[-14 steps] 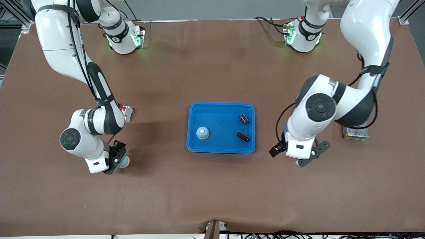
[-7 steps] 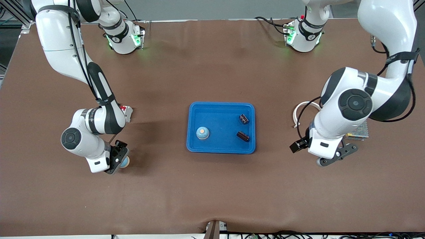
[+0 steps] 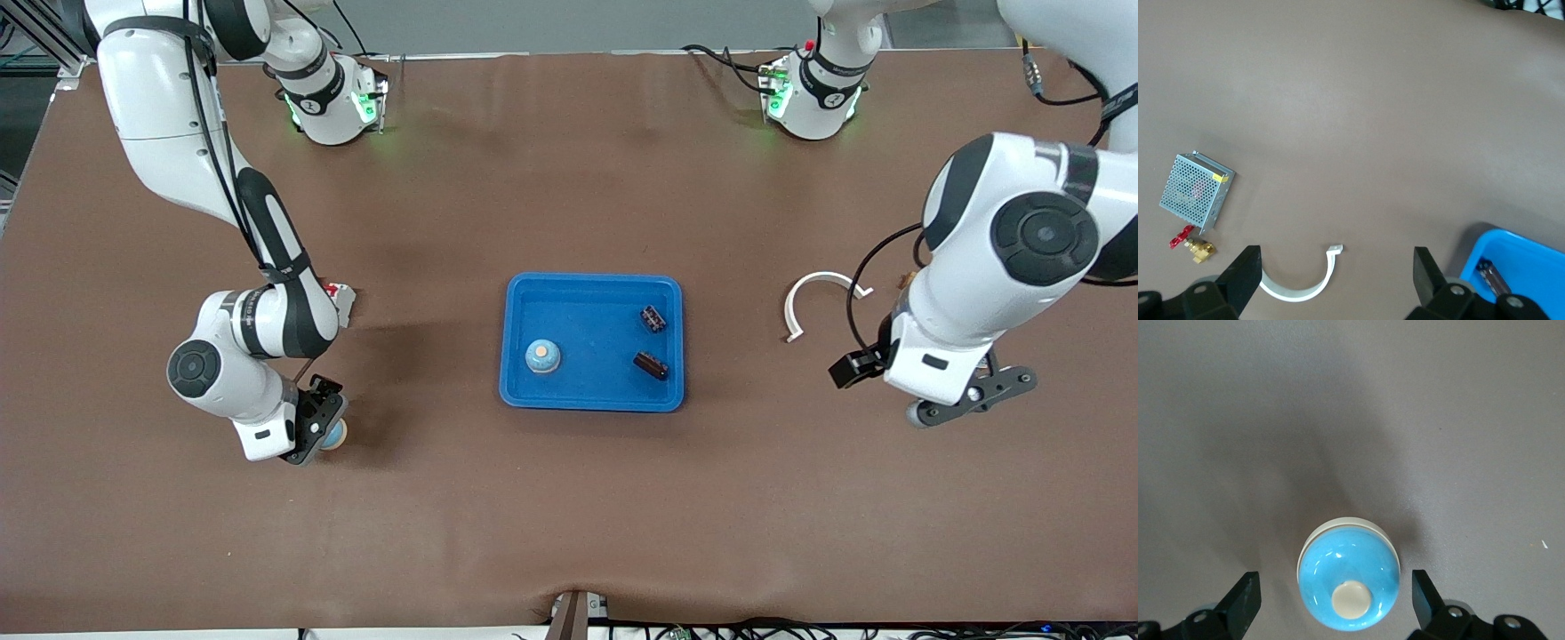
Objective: Place electrolytic capacitor and blue bell in tray
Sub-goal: 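Lift the blue bell with the right gripper while the left gripper withdraws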
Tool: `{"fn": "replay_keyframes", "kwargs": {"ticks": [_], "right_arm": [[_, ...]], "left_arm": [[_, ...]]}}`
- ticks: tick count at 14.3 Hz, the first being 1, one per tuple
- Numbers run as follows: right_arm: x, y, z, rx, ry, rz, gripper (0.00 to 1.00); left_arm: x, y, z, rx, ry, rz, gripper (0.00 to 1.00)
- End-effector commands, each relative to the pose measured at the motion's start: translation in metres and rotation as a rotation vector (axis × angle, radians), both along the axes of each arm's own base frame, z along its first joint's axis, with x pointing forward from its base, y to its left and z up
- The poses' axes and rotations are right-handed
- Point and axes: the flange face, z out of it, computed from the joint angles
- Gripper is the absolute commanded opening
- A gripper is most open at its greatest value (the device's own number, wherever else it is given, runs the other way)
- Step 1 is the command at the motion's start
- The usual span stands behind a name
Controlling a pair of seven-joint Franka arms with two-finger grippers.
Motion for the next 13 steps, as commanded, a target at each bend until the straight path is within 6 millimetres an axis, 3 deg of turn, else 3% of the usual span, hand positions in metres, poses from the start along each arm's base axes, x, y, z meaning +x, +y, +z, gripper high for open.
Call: {"fn": "replay_keyframes", "kwargs": {"ticks": [1,4,10,13], "right_arm": [[0.0,-0.002,-0.006,0.019,-0.008,0.004,1.0],[0.001,-0.001,-0.011,0.018,-0.018,0.004,1.0],[0.001,-0.001,-0.012,0.017,-0.025,0.003,1.0],[0.001,-0.001,-0.016,0.016,-0.022,0.003,1.0]], "left_arm": [[-0.009,0.027,0.029,-0.06,0.006,-0.008,1.0],[-0.016,0.042,0.041,-0.074,0.025,-0.036,1.0],[-0.021,0.041,0.042,-0.062,0.056,-0.041,1.0],[-0.026,0.041,0.053,-0.056,0.045,-0.044,1.0]]}}
